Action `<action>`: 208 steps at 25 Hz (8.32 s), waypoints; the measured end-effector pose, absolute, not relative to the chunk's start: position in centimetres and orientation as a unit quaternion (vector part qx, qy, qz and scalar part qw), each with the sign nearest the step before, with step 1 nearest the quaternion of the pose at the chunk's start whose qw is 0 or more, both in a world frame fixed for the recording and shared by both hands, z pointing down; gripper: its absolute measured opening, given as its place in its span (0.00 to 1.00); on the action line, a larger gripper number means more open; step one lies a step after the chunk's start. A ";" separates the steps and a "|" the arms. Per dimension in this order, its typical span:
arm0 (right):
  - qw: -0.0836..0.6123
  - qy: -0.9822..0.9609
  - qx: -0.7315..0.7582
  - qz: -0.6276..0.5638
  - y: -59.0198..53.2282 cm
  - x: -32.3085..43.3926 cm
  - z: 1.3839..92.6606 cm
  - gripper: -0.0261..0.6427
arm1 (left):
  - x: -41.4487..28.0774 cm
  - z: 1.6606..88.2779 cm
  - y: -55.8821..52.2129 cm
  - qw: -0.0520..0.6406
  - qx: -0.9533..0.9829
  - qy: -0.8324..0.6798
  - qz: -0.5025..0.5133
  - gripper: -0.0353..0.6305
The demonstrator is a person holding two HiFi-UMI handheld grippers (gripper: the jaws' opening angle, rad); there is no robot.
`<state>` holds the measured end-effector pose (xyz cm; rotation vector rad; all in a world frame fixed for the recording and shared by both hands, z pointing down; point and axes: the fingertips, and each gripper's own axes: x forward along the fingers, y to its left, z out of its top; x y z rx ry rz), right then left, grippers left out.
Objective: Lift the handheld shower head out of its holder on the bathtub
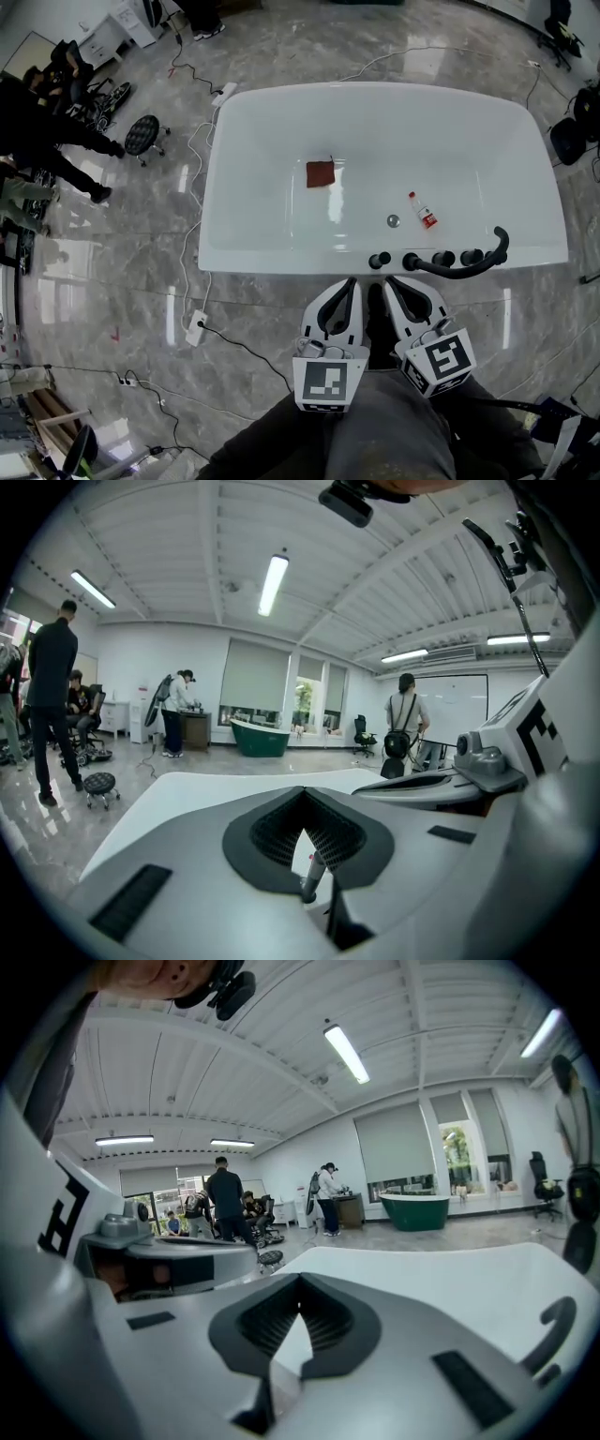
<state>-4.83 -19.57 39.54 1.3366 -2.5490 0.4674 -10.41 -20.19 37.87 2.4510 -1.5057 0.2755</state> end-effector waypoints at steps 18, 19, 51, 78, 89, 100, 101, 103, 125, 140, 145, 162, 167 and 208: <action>0.115 -0.874 0.448 0.153 -24.6 -3.1 44.0 0.05 | -7.7 42.5 -24.5 0.128 0.845 -0.505 0.122 0.06; 0.118 -0.873 0.449 0.150 -24.8 -3.1 45.0 0.04 | -7.7 43.4 -24.7 0.127 0.845 -0.504 0.123 0.06; 0.184 -0.862 0.454 0.128 -27.9 -3.3 59.2 0.25 | -8.8 55.8 -28.0 0.151 0.832 -0.509 0.163 0.06; 0.184 -0.865 0.449 0.124 -28.5 -3.3 59.7 0.24 | -8.5 56.1 -28.4 0.158 0.827 -0.514 0.165 0.06; 0.179 -0.875 0.441 0.093 -28.4 -3.4 58.0 0.22 | -8.4 55.6 -27.9 0.160 0.822 -0.520 0.169 0.06; 0.155 -0.872 0.456 0.090 -27.5 -2.5 47.0 0.22 | -8.3 46.2 -26.5 0.161 0.825 -0.517 0.161 0.06; 0.151 -0.872 0.458 0.086 -27.4 -2.5 45.3 0.22 | -8.3 44.9 -26.2 0.157 0.827 -0.515 0.160 0.06; 0.144 -0.871 0.463 0.079 -27.0 -2.5 42.1 0.22 | -8.4 42.5 -25.8 0.150 0.831 -0.513 0.155 0.06; 0.114 -0.874 0.472 0.024 -22.8 -3.7 30.4 0.22 | -9.3 31.9 -22.9 0.091 0.845 -0.522 0.077 0.06; 0.098 -0.869 0.485 -0.002 -21.6 -3.9 29.2 0.22 | -9.6 31.9 -21.4 0.086 0.852 -0.511 0.069 0.06; 0.084 -0.858 0.506 -0.012 -19.2 -4.9 27.6 0.22 | -11.1 32.2 -18.6 0.090 0.859 -0.500 0.067 0.06; 0.061 -0.871 0.486 -0.032 -14.3 -2.5 26.0 0.22 | -8.4 30.6 -14.7 0.068 0.844 -0.529 0.060 0.06; 0.062 -0.880 0.470 -0.024 -13.4 -1.9 27.0 0.22 | -8.1 30.0 -14.2 0.061 0.833 -0.547 0.058 0.06; 0.072 -0.887 0.456 -0.025 -12.5 -1.9 27.5 0.22 | -7.2 28.6 -12.4 0.046 0.835 -0.547 0.050 0.06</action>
